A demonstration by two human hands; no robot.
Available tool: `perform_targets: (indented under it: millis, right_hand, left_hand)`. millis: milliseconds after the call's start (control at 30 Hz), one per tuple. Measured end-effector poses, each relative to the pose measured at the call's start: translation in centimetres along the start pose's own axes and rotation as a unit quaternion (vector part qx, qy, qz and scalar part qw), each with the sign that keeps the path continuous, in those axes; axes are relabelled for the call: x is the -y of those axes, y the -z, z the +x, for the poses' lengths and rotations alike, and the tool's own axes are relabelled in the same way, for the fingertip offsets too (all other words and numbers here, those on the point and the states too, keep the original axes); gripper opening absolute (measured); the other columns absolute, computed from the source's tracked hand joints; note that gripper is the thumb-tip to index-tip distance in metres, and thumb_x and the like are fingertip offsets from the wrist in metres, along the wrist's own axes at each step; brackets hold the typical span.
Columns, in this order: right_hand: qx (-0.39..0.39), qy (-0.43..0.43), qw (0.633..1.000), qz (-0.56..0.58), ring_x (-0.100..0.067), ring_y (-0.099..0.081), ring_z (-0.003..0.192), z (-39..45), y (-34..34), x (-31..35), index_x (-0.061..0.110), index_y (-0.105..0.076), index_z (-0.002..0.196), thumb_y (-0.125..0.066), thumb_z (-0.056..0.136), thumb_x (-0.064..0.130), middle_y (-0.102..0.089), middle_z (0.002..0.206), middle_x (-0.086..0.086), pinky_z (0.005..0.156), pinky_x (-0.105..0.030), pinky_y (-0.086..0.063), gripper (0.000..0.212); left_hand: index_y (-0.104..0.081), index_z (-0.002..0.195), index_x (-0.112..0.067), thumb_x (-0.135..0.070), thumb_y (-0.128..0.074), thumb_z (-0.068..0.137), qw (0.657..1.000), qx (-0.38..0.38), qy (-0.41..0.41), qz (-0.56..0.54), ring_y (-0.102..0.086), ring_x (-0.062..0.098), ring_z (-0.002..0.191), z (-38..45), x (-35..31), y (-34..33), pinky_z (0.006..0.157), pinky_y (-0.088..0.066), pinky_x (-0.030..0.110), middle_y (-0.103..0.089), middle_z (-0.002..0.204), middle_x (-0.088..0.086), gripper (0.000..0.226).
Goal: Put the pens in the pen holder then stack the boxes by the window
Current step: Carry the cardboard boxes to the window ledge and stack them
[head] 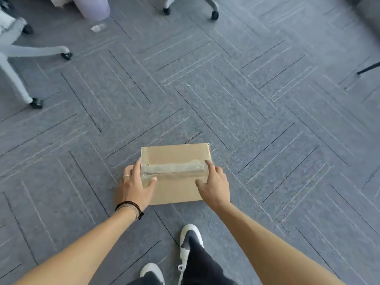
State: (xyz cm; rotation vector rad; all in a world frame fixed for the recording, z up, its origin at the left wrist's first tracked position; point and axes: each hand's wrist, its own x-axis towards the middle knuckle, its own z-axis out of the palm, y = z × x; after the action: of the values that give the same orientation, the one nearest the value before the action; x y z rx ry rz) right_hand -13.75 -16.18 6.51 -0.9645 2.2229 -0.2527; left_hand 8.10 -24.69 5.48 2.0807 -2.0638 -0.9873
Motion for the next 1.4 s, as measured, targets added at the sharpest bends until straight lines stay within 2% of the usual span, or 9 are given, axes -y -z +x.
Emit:
perform_targets:
  millis: [133, 267, 367, 467, 600, 800, 1067, 1233, 1400]
  right_hand:
    - [-0.031, -0.019, 0.999, -0.032, -0.036, -0.039, 0.141, 7.1, -7.0, -4.2, 0.035, -0.026, 0.157, -0.071, 0.084, 0.058, -0.032, 0.159, -0.015, 0.115, -0.05, -0.036, 0.088]
    - [-0.058, -0.029, 0.997, -0.049, -0.042, -0.029, 0.149, 11.8, -12.2, -6.4, 0.042, -0.012, 0.16, -0.068, 0.074, 0.078, -0.017, 0.166, -0.022, 0.119, -0.055, -0.031, 0.108]
    - [-0.075, -0.022, 0.997, -0.018, -0.044, -0.03, 0.147, 13.4, -14.3, -7.3, 0.048, -0.006, 0.158, -0.071, 0.071, 0.077, -0.011, 0.167, -0.023, 0.118, -0.056, -0.032, 0.113]
    - [-0.091, -0.02, 0.996, -0.007, -0.044, -0.036, 0.142, 13.6, -15.0, -7.8, 0.048, -0.01, 0.157, -0.074, 0.07, 0.076, -0.016, 0.165, -0.02, 0.114, -0.055, -0.038, 0.111]
    - [-0.096, -0.01, 0.995, 0.007, -0.044, -0.04, 0.137, 13.1, -14.0, -6.9, 0.047, -0.017, 0.156, -0.075, 0.069, 0.074, -0.022, 0.161, -0.019, 0.111, -0.055, -0.042, 0.108]
    - [-0.106, -0.007, 0.994, 0.031, -0.043, -0.04, 0.137, 6.6, -6.4, -2.6, 0.047, -0.019, 0.155, -0.076, 0.071, 0.071, -0.022, 0.161, -0.019, 0.109, -0.055, -0.044, 0.105]
    - [-0.14, -0.008, 0.987, 0.076, -0.04, -0.038, 0.139, -7.5, 11.4, 7.5, 0.048, -0.023, 0.153, -0.079, 0.07, 0.068, -0.022, 0.162, -0.015, 0.107, -0.057, -0.045, 0.102]
    - [-0.164, -0.003, 0.982, 0.097, -0.039, -0.037, 0.139, -16.8, 22.1, 11.4, 0.048, -0.027, 0.152, -0.081, 0.071, 0.064, -0.022, 0.162, -0.014, 0.109, -0.055, -0.043, 0.099]
    - [-0.202, -0.035, 0.971, 0.125, -0.038, -0.037, 0.139, -26.3, 28.9, 12.4, 0.049, -0.029, 0.151, -0.08, 0.072, 0.064, -0.023, 0.161, -0.012, 0.106, -0.057, -0.046, 0.096]
  left_hand:
    - [-0.01, 0.154, -0.044, -0.071, -0.063, 0.072, 0.999, 0.026, 0.034, -0.001, -0.042, 0.037, 0.135, 6.5, 5.4, -8.5, 0.105, -0.043, 0.054, -0.027, 0.155, 0.012, 0.101]
    - [0.008, 0.153, -0.049, -0.076, -0.067, 0.07, 0.998, 0.037, 0.045, -0.001, -0.043, 0.038, 0.134, 10.2, 8.1, -13.2, 0.1, -0.045, 0.055, -0.027, 0.154, 0.018, 0.115]
    - [0.017, 0.151, -0.054, -0.075, -0.068, 0.071, 0.998, 0.034, 0.042, -0.019, -0.055, 0.042, 0.12, 11.3, 9.1, -15.2, 0.094, -0.047, 0.051, -0.038, 0.143, 0.029, 0.119]
    - [0.016, 0.152, -0.053, -0.074, -0.067, 0.073, 0.999, 0.022, 0.028, -0.014, -0.06, 0.041, 0.107, 11.3, 9.5, -16.0, 0.084, -0.048, 0.045, -0.045, 0.133, 0.028, 0.117]
    - [0.01, 0.153, -0.053, -0.072, -0.068, 0.073, 0.999, 0.02, 0.017, -0.027, -0.06, 0.039, 0.107, 11.0, 8.9, -14.9, 0.084, -0.048, 0.043, -0.051, 0.129, 0.026, 0.113]
    - [0.007, 0.152, -0.055, -0.071, -0.069, 0.075, 1.0, 0.018, 0.007, -0.025, -0.061, 0.041, 0.109, 6.2, 3.9, -5.3, 0.086, -0.05, 0.046, -0.05, 0.135, 0.024, 0.11]
    - [0.008, 0.152, -0.055, -0.072, -0.068, 0.075, 1.0, -0.01, -0.028, -0.006, -0.066, 0.036, 0.095, -4.2, -7.8, 14.9, 0.07, -0.049, 0.039, -0.049, 0.131, 0.018, 0.11]
    - [0.008, 0.151, -0.057, -0.073, -0.067, 0.074, 0.998, -0.01, -0.051, -0.02, -0.067, 0.035, 0.09, -12.2, -14.8, 25.6, 0.071, -0.052, 0.039, -0.049, 0.132, 0.018, 0.109]
    - [0.006, 0.152, -0.056, -0.076, -0.066, 0.073, 0.996, 0.012, -0.089, 0.001, -0.066, 0.033, 0.099, -19.4, -19.9, 32.9, 0.072, -0.051, 0.036, -0.05, 0.137, 0.016, 0.109]
